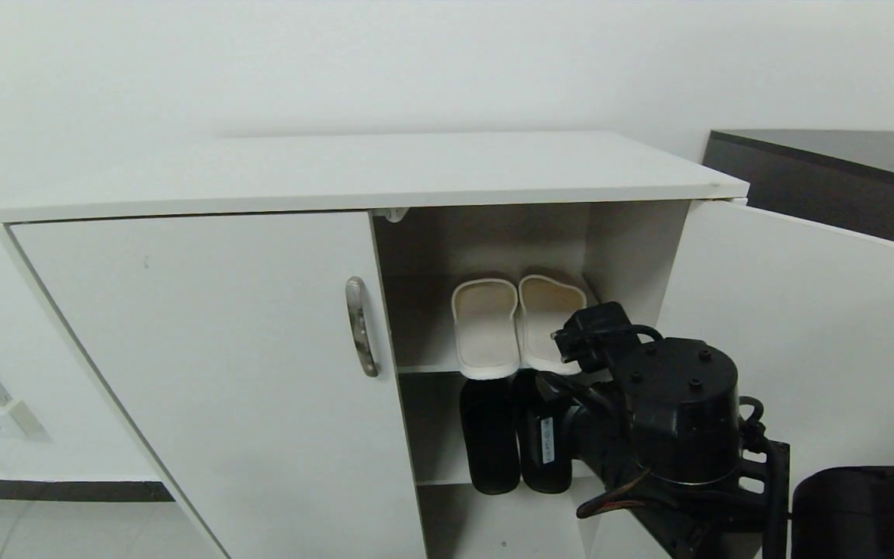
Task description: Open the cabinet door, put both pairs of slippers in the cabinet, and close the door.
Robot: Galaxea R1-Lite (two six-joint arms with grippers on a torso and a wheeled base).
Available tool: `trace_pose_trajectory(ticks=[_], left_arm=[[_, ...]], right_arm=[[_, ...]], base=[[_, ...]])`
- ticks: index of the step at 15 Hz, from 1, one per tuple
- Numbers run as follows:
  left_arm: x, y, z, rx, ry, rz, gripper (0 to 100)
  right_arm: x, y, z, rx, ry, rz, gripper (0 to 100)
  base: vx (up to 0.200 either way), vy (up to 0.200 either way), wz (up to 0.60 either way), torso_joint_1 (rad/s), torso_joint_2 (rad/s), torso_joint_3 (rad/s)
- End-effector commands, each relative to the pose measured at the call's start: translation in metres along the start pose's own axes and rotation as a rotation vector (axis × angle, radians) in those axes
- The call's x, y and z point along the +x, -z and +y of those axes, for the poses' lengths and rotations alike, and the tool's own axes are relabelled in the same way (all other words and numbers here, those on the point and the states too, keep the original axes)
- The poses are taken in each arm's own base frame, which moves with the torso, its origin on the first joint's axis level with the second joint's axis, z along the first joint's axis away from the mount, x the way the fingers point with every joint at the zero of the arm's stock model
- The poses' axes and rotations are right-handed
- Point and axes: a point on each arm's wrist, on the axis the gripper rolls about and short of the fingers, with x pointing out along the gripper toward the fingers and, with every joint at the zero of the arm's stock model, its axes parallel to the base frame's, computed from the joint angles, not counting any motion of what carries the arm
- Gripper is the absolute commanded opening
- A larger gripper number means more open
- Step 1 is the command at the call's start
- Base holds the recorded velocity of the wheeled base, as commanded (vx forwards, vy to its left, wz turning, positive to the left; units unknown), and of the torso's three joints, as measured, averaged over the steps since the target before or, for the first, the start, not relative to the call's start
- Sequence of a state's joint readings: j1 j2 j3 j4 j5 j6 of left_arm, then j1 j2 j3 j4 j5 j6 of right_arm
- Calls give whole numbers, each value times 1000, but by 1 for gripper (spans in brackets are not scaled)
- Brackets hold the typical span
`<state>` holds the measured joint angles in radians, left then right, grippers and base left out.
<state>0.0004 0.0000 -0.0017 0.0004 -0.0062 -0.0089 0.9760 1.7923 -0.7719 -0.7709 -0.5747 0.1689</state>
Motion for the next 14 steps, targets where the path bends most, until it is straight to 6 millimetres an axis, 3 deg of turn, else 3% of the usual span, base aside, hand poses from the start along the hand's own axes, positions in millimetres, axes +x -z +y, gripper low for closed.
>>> trace_pose_trajectory(ticks=[1,14], left_arm=[[0,0,0,0,-1,0,0],[0,0,0,-2,-1,1,0]], right_arm=[[0,2,0,-3,0,5,0],[-2,18,-2,-52,-50,49,0]], base=[[-200,0,0,-2,7,2],[-200,0,0,2,-1,3]])
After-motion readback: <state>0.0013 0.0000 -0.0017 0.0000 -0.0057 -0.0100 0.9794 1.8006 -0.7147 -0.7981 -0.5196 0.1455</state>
